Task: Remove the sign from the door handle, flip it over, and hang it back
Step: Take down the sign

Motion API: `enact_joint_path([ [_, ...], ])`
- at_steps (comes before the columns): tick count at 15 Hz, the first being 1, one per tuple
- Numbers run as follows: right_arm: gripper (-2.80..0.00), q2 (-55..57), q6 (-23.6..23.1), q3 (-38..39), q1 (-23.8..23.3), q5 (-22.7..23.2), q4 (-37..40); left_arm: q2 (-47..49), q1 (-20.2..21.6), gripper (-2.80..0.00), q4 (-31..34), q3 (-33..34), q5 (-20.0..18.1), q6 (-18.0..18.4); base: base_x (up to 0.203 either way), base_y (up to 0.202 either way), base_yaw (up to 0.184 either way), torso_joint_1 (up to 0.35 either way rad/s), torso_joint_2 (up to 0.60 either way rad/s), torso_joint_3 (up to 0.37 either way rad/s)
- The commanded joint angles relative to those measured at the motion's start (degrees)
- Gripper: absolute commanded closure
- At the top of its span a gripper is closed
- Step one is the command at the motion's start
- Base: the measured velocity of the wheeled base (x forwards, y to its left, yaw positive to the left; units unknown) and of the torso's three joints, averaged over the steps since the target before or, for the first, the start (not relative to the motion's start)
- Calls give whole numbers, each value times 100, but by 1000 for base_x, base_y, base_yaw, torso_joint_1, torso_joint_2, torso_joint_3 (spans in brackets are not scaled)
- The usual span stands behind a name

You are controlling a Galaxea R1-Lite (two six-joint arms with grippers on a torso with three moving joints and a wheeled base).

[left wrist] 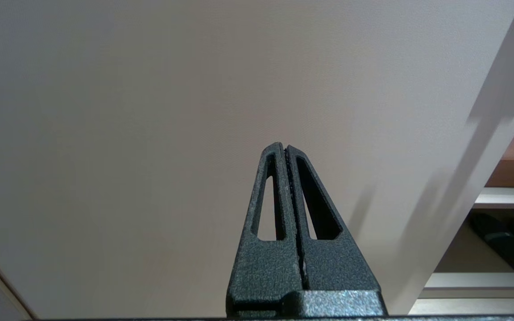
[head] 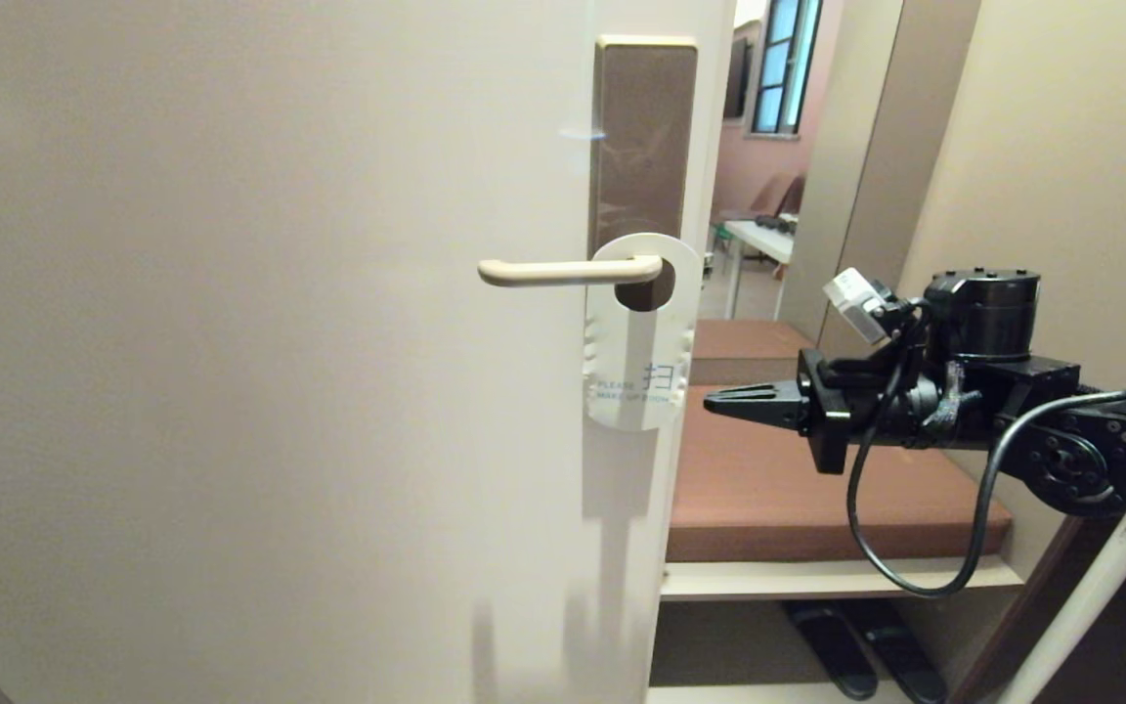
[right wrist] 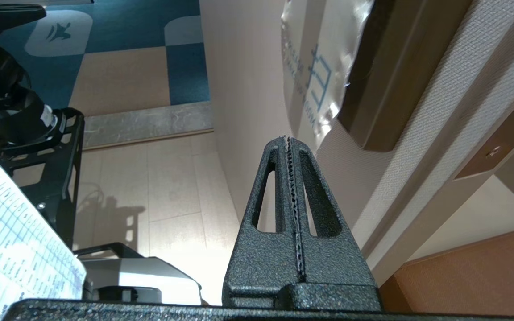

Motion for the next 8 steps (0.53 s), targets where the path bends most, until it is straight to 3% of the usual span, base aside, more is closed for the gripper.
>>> enact_joint_path([
  [1,0,144,-8,-139,7,36,-21,-2,4,0,-2,0,2,-6,0,0,0,0,0,0],
  [5,0,219,-8,-223,-2,36,-21,-2,4,0,-2,0,-6,-6,0,0,0,0,0,0],
  [6,-280,263,-16,-223,-2,36,-21,-2,4,0,-2,0,2,-6,0,0,0,0,0,0],
  [8,-280,272,-17,-259,-2,36,-21,-2,0,0,-2,0,2,-6,0,0,0,0,0,0],
])
